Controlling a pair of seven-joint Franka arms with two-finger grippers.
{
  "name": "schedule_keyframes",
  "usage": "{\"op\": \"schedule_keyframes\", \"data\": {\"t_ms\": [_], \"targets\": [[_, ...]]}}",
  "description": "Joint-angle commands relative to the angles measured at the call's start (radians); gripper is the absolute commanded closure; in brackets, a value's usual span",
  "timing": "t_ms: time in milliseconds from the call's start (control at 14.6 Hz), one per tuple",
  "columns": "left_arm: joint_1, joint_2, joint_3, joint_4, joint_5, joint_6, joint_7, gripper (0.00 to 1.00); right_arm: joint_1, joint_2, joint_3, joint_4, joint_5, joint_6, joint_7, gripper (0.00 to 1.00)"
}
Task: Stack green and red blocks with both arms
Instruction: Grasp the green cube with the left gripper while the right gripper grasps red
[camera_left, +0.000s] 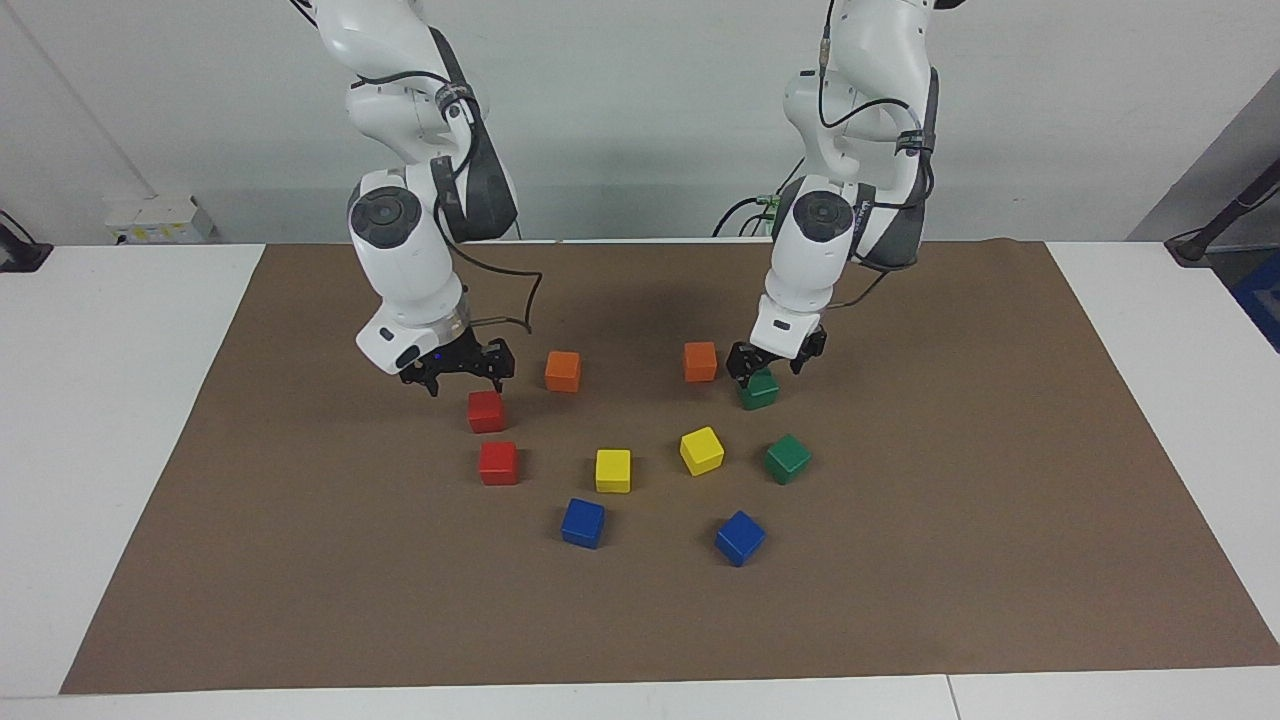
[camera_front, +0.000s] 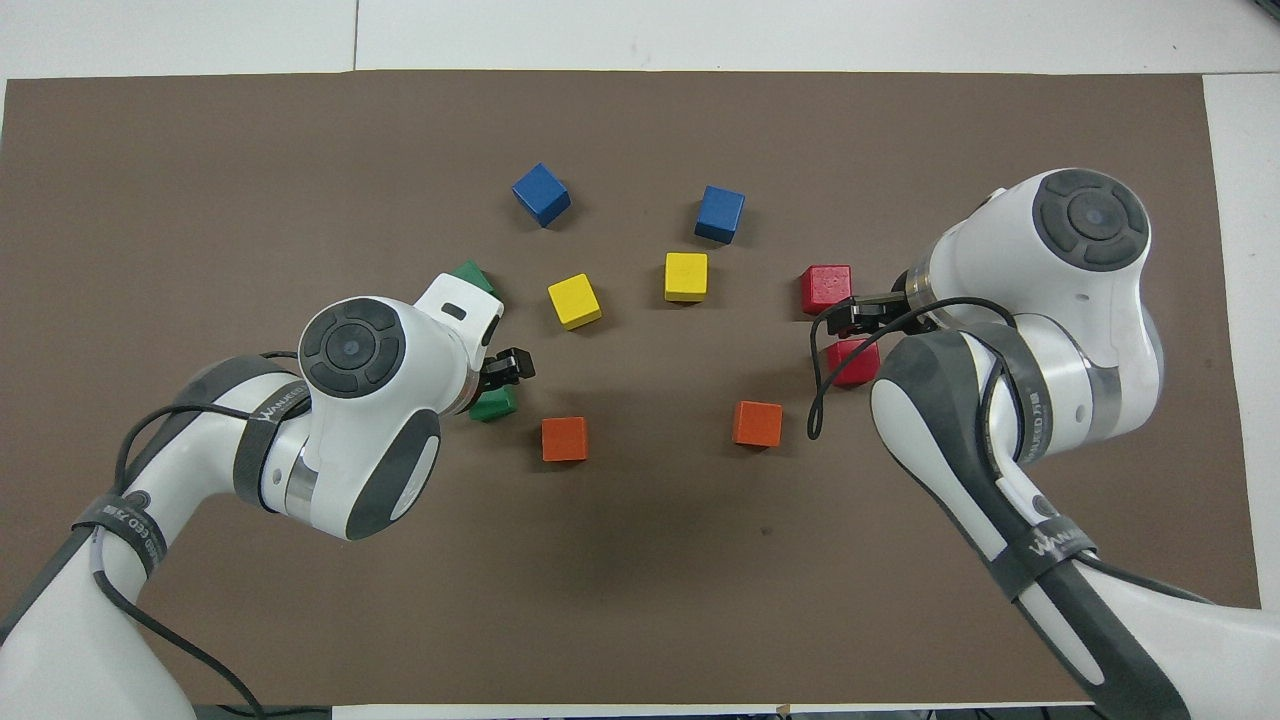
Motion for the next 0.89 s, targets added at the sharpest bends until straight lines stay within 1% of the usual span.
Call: {"op": "schedule_keyframes", "data": {"t_ms": [0,206,412,824], "targets": [[-0.020,0.006,0.015,-0.017,-0.002,0.039,-0.037,0.00,0.004,-0.006,0.000,-0.058,0.012,0.065,0.020,0.00],[-0.046,0.055,0.018,-0.015,-0.002,0.070,-0.091,0.00,0.004,-0.002,0.000,-0.109,0.012,0.132,0.006,0.00],[-0.049,0.066,0.018,-0.014,0.001,0.078,-0.078,0.00,0.004,0.006,0.000,-0.150,0.012,0.183,0.006,0.00],[-0.048,0.083,0.018,-0.017,0.001,0.079,-0.075,0.00,0.013,0.034,0.000,-0.172,0.012,0.243,0.006,0.00]]}}
